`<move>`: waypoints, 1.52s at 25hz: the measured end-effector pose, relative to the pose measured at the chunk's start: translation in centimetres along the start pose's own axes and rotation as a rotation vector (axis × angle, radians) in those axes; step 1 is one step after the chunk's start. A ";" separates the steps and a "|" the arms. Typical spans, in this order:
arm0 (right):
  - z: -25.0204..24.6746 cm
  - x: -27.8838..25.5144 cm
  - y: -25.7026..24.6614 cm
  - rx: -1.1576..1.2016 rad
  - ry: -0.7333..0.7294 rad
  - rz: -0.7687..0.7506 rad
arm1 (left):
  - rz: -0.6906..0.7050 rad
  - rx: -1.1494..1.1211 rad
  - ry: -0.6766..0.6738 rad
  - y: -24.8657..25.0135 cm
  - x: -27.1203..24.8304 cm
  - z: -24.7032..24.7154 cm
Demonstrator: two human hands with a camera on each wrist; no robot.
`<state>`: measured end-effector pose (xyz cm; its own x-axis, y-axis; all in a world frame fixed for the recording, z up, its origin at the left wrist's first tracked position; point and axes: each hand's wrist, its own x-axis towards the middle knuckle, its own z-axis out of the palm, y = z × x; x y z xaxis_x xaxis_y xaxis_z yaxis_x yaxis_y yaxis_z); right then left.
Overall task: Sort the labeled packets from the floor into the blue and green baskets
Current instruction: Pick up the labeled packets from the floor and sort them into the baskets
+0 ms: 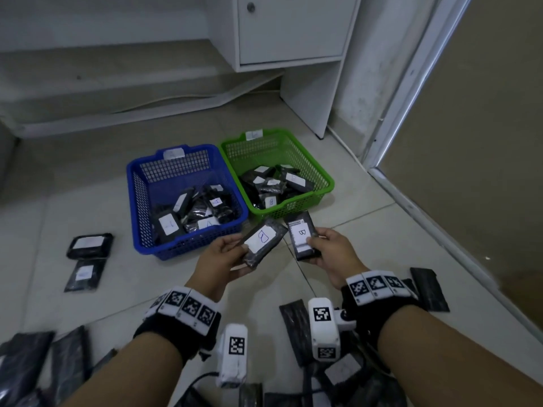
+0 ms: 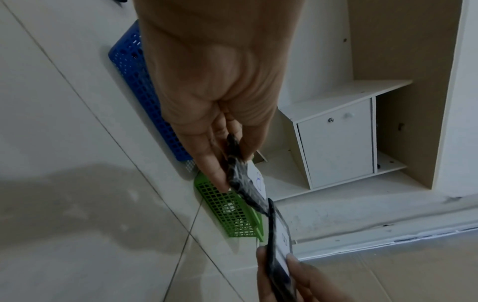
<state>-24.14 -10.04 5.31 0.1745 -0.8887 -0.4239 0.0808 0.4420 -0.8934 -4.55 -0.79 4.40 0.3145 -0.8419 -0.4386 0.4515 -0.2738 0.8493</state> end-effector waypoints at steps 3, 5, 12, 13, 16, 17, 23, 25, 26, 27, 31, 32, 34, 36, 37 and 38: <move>1.3 0.1 -1.1 -0.030 -0.007 0.017 | 0.032 -0.042 0.014 1.1 0.5 0.0; 1.9 0.4 -2.1 -0.119 -0.007 0.002 | 0.040 -0.053 0.020 2.1 1.0 0.1; 3.1 1.0 -4.3 -0.152 0.053 -0.060 | 0.096 -0.029 -0.016 4.5 2.0 1.7; 2.9 1.1 -4.3 -0.135 0.039 -0.058 | 0.096 -0.012 -0.018 4.4 2.4 2.2; 2.5 1.9 -4.5 -0.109 0.019 -0.047 | 0.091 0.009 0.004 4.0 3.1 3.9; 2.4 2.5 -4.6 -0.099 0.016 -0.041 | 0.085 0.012 0.006 3.8 3.3 4.5; 2.0 8.1 -5.5 -0.041 0.003 0.007 | 0.092 0.153 0.099 3.8 7.3 7.0; 1.6 10.3 -5.8 -0.034 0.016 0.012 | 0.098 0.129 0.152 4.2 9.3 8.0; 1.4 11.4 -6.1 -0.049 0.014 0.019 | 0.098 0.119 0.168 4.4 10.2 8.7; 1.4 12.1 -6.3 -0.074 0.005 0.023 | 0.105 0.118 0.181 4.6 10.9 9.2; 1.1 15.1 -7.2 -0.123 -0.101 0.026 | 0.099 0.196 0.271 4.3 14.0 9.9; 1.0 15.8 -7.2 -0.134 -0.142 0.027 | 0.097 0.266 0.281 4.1 14.4 9.8; 0.4 16.9 -6.7 -0.195 -0.217 0.031 | 0.081 0.421 0.287 3.3 14.9 9.6; -1.0 17.2 -6.1 -0.226 -0.254 0.035 | 0.068 0.599 0.313 2.3 14.5 10.0; -1.9 17.0 -5.9 -0.212 -0.252 0.034 | 0.071 0.666 0.302 1.8 14.3 10.3; -3.1 16.5 -5.9 -0.193 -0.246 0.040 | 0.058 0.706 0.295 1.4 13.7 11.0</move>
<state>-24.82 -27.64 3.12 0.4077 -0.8047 -0.4315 -0.1141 0.4240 -0.8985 -8.82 -17.82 2.80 0.5758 -0.7324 -0.3634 -0.1824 -0.5483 0.8161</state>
